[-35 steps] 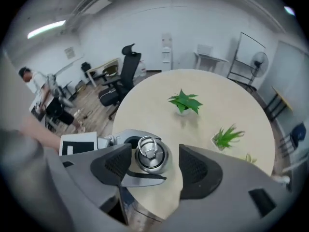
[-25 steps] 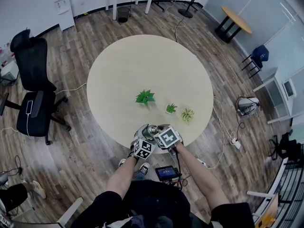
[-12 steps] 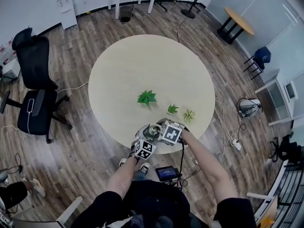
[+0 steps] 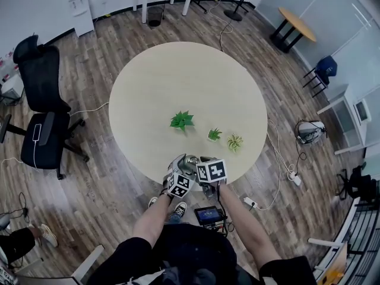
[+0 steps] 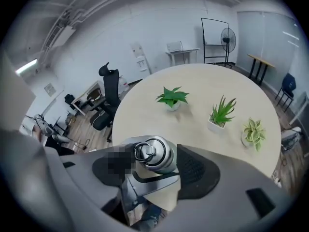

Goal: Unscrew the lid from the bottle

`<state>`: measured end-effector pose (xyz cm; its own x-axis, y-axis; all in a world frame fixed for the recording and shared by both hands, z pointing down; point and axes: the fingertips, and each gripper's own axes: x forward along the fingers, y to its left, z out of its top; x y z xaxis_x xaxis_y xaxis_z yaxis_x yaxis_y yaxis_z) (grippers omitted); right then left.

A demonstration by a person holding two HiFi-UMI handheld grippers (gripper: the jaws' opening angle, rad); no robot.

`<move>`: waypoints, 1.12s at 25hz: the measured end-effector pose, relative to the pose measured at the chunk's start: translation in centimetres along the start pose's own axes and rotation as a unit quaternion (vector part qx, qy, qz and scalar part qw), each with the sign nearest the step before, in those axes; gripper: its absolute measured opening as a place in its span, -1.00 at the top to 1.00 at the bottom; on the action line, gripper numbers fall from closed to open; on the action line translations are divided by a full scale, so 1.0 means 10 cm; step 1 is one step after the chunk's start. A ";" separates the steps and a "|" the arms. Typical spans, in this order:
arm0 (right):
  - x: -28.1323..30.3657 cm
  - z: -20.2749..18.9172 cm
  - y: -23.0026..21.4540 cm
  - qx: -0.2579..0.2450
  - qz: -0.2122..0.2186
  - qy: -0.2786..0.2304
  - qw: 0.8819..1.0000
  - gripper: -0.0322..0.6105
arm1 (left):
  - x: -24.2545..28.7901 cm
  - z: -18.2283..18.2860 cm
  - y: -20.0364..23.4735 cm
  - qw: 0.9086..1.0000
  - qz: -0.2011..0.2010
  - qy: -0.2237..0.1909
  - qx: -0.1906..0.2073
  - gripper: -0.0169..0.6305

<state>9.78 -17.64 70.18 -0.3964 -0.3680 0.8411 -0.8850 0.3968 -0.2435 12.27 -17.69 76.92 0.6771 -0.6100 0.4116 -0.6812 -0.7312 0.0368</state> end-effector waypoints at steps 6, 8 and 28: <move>0.02 -0.04 0.07 -0.097 0.056 0.049 0.992 0.12 | 0.00 0.00 -0.01 1.000 0.000 0.000 0.001 -0.20; 0.02 -0.08 0.10 -0.185 0.091 0.085 0.975 0.12 | 0.00 0.00 -0.01 1.000 0.000 0.000 0.001 -0.20; -0.04 0.12 0.02 -0.079 0.015 0.022 0.997 -0.13 | 0.00 -0.01 0.00 1.000 -0.001 0.002 0.000 -0.20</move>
<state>9.43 -18.45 69.18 -0.4088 -0.3177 0.8555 -0.8215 0.5364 -0.1934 12.24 -17.60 77.00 0.6777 -0.6076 0.4142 -0.6800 -0.7322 0.0385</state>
